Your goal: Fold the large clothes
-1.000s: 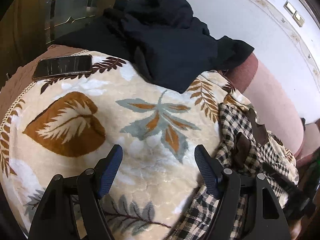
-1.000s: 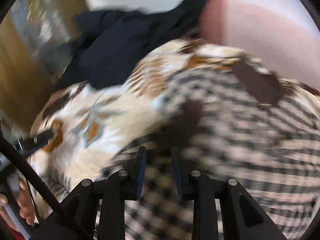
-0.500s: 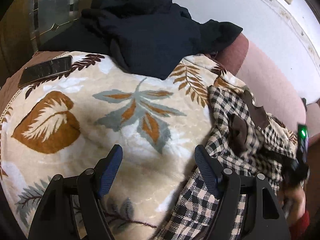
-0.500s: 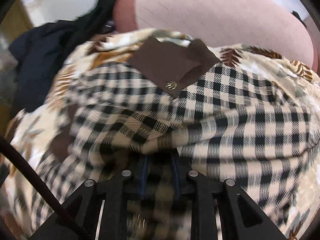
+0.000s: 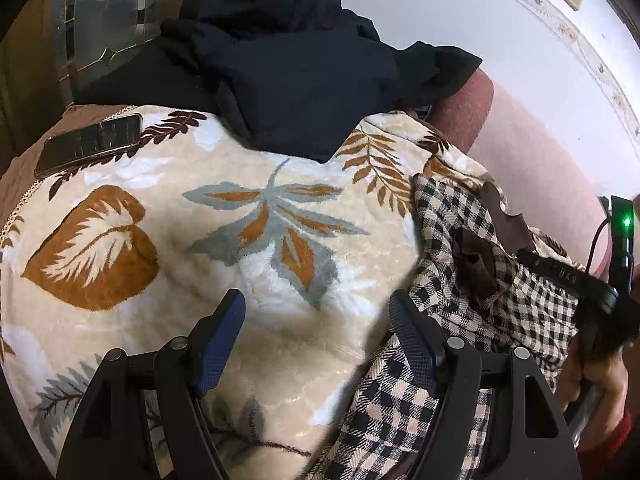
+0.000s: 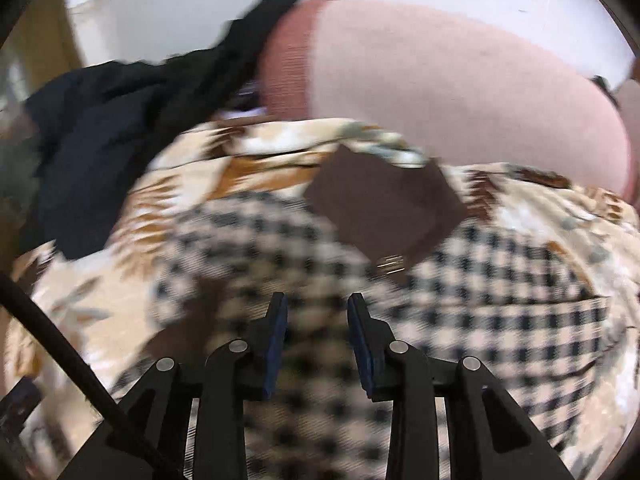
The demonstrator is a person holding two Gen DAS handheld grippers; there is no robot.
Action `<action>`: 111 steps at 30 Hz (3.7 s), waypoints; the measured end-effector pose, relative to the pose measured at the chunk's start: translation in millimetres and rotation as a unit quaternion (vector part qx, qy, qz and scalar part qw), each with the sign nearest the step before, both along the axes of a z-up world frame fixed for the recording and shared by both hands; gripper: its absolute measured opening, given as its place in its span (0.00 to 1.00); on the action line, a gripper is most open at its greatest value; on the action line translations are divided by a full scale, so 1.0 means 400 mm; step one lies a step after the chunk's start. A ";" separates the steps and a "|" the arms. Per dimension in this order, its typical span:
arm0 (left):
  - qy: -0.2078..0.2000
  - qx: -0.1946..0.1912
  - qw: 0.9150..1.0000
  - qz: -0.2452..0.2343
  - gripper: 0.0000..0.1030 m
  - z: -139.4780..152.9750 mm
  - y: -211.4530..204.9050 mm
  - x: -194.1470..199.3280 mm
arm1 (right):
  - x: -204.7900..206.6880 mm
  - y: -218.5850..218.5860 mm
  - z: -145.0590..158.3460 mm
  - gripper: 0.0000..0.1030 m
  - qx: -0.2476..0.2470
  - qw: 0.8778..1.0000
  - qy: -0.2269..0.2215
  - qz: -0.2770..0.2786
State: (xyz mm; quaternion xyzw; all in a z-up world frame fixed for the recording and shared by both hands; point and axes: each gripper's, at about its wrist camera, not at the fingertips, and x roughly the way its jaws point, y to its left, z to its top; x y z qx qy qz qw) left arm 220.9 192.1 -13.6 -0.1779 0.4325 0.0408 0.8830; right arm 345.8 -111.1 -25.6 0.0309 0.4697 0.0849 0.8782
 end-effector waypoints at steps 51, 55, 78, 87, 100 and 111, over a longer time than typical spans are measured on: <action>0.018 -0.020 1.000 0.004 0.71 -0.021 0.035 0.002 | -0.096 0.151 -0.022 0.31 -0.008 0.997 -0.031 0.072; 0.022 -0.023 0.999 0.008 0.71 -0.026 0.038 0.003 | -0.135 -0.032 0.004 0.31 -0.031 0.998 -0.046 -0.014; 0.092 -0.058 0.989 -0.097 0.71 -0.112 -0.026 -0.019 | -0.639 -0.588 -0.101 0.56 -0.007 0.967 0.042 -0.249; 0.089 -0.163 0.972 -0.142 0.71 -0.150 -0.004 -0.144 | -0.837 -0.693 -0.164 0.57 0.199 0.944 0.034 -0.260; 0.102 -0.278 0.940 -0.168 0.68 -0.178 -0.017 -0.360 | -0.915 -0.636 -0.229 0.57 0.395 0.908 0.053 -0.126; 0.083 -0.278 0.943 -0.160 0.55 -0.190 -0.031 -0.483 | -1.008 -0.557 -0.230 0.57 0.391 0.916 0.051 -0.075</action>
